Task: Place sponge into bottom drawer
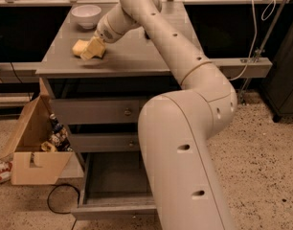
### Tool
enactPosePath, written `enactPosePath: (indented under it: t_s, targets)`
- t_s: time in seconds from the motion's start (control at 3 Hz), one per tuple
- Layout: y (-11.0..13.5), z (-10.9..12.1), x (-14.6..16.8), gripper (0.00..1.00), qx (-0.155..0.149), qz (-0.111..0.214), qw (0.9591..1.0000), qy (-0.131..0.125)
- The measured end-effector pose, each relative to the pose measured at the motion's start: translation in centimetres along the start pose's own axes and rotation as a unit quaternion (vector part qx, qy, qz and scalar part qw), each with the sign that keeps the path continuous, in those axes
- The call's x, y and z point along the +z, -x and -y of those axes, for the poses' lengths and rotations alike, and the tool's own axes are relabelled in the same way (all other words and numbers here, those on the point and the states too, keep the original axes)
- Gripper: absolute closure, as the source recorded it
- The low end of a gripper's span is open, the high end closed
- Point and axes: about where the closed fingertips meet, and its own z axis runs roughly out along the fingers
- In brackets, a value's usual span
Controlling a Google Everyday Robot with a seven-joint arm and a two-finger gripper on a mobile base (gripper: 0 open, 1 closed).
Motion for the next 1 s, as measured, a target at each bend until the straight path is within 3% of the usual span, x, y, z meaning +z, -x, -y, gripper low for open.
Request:
enactPosePath:
  t_s: [0.33,0.67,1.0]
  targets:
    - [-0.3,-0.4,1.1,0.53,0.001,-0.003,0.9999,0.01]
    - [-0.4,-1.0,2.1,0.76,0.003,0.0,0.9997,0.022]
    - [0.3,-1.6,2.6,0.98,0.002,0.023,0.9992,0.034]
